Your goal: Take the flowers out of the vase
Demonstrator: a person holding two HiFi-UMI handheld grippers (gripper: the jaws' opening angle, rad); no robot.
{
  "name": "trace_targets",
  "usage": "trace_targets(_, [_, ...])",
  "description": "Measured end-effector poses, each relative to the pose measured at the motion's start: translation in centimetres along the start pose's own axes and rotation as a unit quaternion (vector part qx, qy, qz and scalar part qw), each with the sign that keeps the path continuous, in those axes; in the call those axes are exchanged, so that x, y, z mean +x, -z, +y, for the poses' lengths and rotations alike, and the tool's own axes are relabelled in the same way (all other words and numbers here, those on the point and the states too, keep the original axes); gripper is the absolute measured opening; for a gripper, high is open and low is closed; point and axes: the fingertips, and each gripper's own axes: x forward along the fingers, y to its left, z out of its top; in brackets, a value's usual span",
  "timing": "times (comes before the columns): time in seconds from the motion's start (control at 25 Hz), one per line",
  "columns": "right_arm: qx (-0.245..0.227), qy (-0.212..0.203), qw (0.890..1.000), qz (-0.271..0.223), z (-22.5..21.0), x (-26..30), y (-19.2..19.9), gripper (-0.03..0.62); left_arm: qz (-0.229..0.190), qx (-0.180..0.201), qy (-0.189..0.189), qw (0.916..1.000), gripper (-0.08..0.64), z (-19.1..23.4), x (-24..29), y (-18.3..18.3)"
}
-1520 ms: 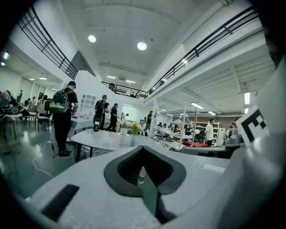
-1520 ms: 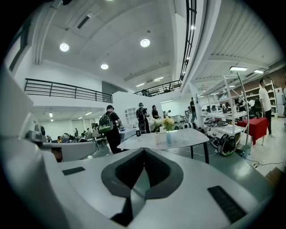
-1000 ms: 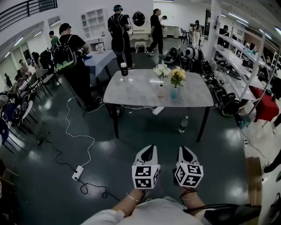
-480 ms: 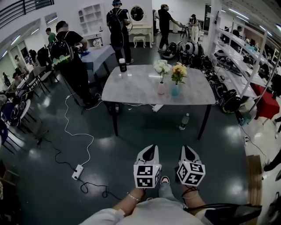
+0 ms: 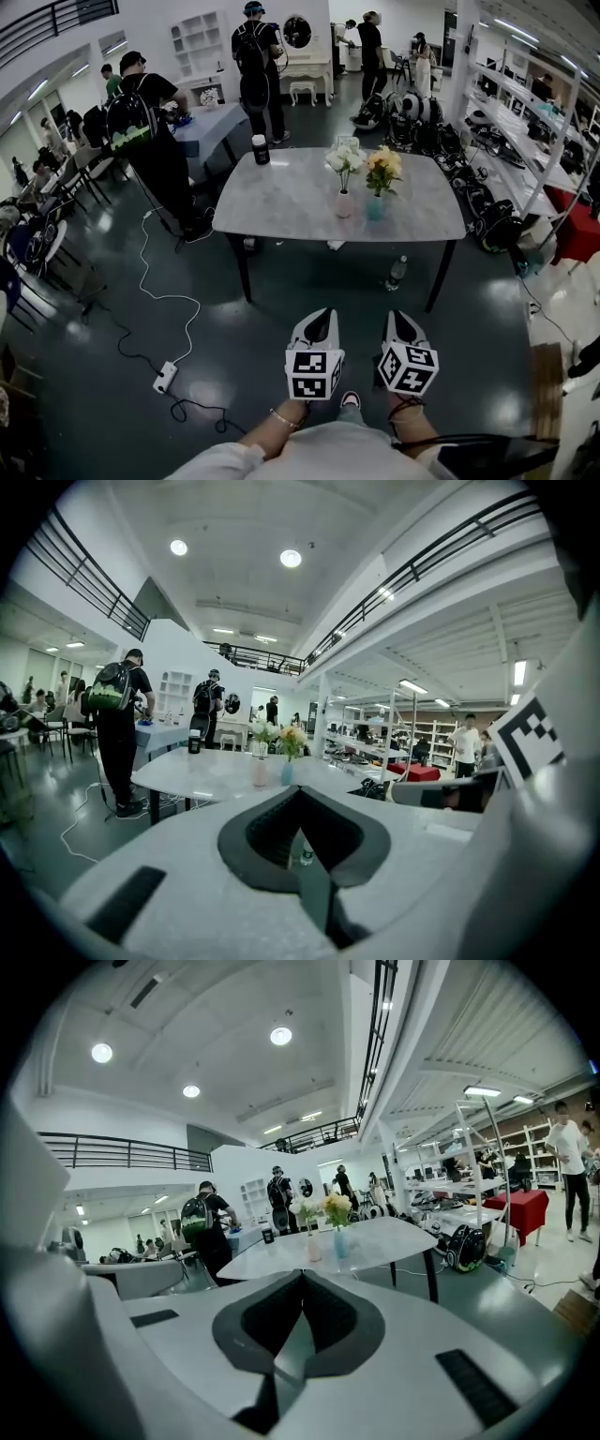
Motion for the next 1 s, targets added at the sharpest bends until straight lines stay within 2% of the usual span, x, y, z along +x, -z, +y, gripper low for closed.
trace_targets(0.56, [-0.006, -0.021, 1.0, -0.005, -7.1, 10.2, -6.3, 0.006, -0.007, 0.005, -0.018, 0.9998, -0.002, -1.3, 12.7, -3.9])
trace_targets(0.8, [-0.012, -0.037, 0.999, -0.004, -8.8, 13.1, -7.8, 0.006, -0.009, 0.001, -0.024, 0.9997, -0.002, -1.9, 16.5, -4.7])
trace_targets(1.0, [-0.015, -0.043, 0.999, 0.002, -10.0, 14.9, -7.4, 0.006, 0.001, -0.004, -0.033, 0.9994, -0.002, -1.5, 18.5, -3.8])
